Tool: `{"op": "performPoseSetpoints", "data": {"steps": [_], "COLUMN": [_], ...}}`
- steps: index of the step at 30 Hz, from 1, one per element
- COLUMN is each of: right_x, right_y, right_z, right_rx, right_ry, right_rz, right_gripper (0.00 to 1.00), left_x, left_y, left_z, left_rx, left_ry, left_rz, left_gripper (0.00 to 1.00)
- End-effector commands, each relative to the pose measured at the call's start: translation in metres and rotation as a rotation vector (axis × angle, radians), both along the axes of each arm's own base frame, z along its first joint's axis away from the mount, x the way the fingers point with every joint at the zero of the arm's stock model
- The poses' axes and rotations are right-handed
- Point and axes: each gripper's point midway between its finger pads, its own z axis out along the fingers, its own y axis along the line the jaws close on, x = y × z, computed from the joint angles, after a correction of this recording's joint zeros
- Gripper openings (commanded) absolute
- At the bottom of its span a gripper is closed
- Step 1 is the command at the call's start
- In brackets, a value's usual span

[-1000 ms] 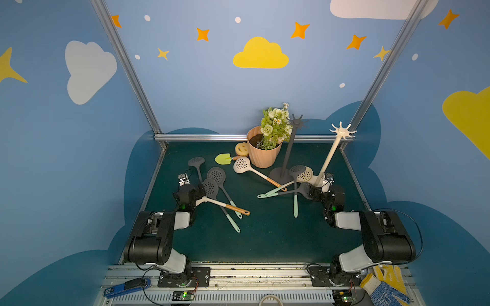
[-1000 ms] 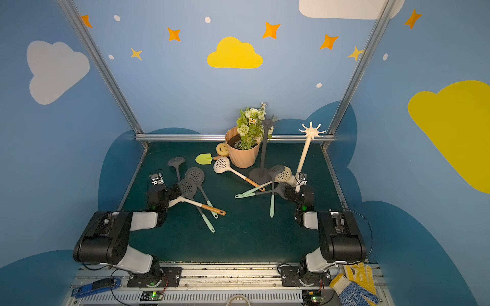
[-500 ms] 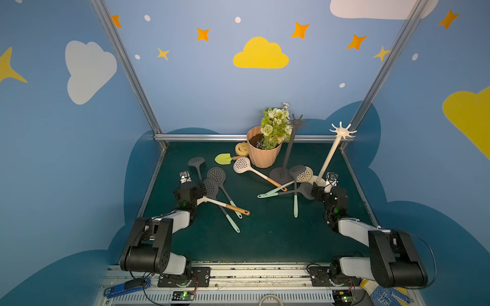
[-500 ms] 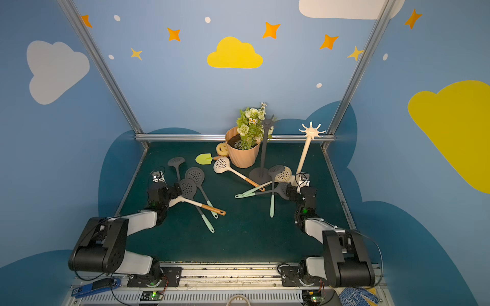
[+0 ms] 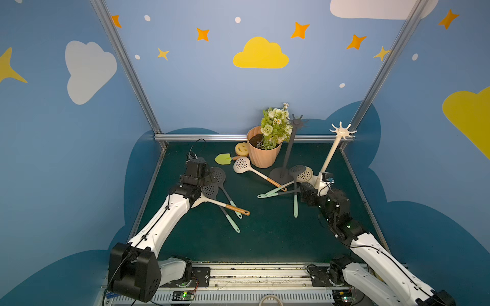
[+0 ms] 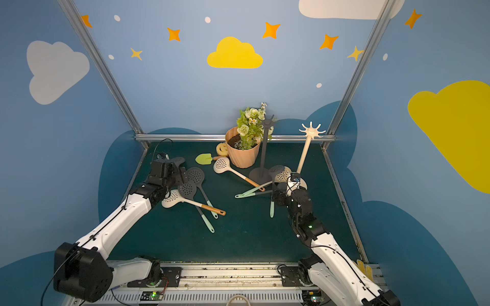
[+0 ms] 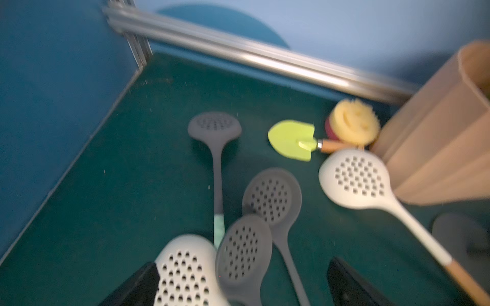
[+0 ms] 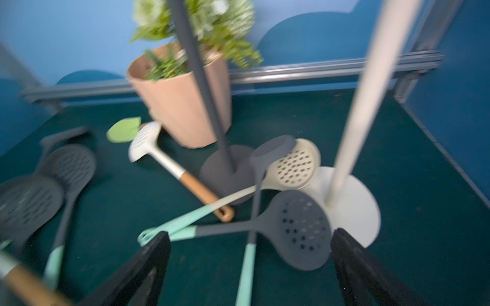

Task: Hang the skimmer on the kitchen utensil rack
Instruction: Pick up the skimmer from the center of the board.

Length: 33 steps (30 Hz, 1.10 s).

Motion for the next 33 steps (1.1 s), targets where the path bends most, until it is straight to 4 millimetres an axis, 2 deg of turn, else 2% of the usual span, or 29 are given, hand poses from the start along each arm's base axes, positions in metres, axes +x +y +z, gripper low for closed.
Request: {"op": "performPoseSetpoints", "data": {"steps": [1,4,6,10,13,15,18,20,22,26,28,33], "right_x": [-0.028,-0.042,-0.046,-0.051,-0.053,-0.053,-0.052,-0.051,-0.057,-0.064,-0.067,-0.093], "right_y": [0.031,0.049,0.048,0.046,0.039,0.039,0.041,0.052,0.071,0.106,0.122,0.174], "right_z": [-0.032,-0.043,-0.047,-0.05,-0.052,-0.053,-0.056,-0.053,-0.056,-0.056,-0.054,-0.064], "right_rx": [-0.063,-0.106,-0.11,-0.077,-0.065,-0.068,-0.145,-0.212,-0.266,-0.332,-0.338,-0.367], "right_ry": [0.163,0.224,0.268,0.314,0.35,0.355,0.361,0.369,0.389,0.336,0.306,0.23], "right_rz": [0.14,0.192,0.173,0.147,0.102,0.101,0.143,0.222,0.361,0.564,0.647,0.914], "right_gripper": [0.94,0.93,0.93,0.93,0.93,0.93,0.92,0.92,0.92,0.92,0.92,0.91], "left_x": [-0.045,-0.053,-0.055,-0.064,-0.07,-0.074,-0.075,-0.076,-0.075,-0.067,-0.063,-0.052], "left_y": [-0.013,-0.03,-0.045,-0.087,-0.11,-0.117,-0.117,-0.117,-0.114,-0.097,-0.085,-0.05], "left_z": [-0.024,-0.014,-0.008,-0.003,-0.001,-0.003,-0.01,-0.012,-0.006,0.01,0.013,0.018], "left_rx": [-0.005,-0.01,-0.009,-0.076,-0.104,-0.098,-0.112,-0.138,-0.173,-0.225,-0.251,-0.328], "left_ry": [0.161,0.118,0.095,0.113,0.135,0.14,0.122,0.116,0.105,0.041,0.028,0.008], "left_rz": [-0.117,-0.222,-0.292,-0.488,-0.584,-0.618,-0.608,-0.589,-0.547,-0.436,-0.383,-0.212], "left_gripper": [1.0,1.0,1.0,0.99,1.0,1.0,1.0,1.0,1.0,1.0,1.0,1.0]}}
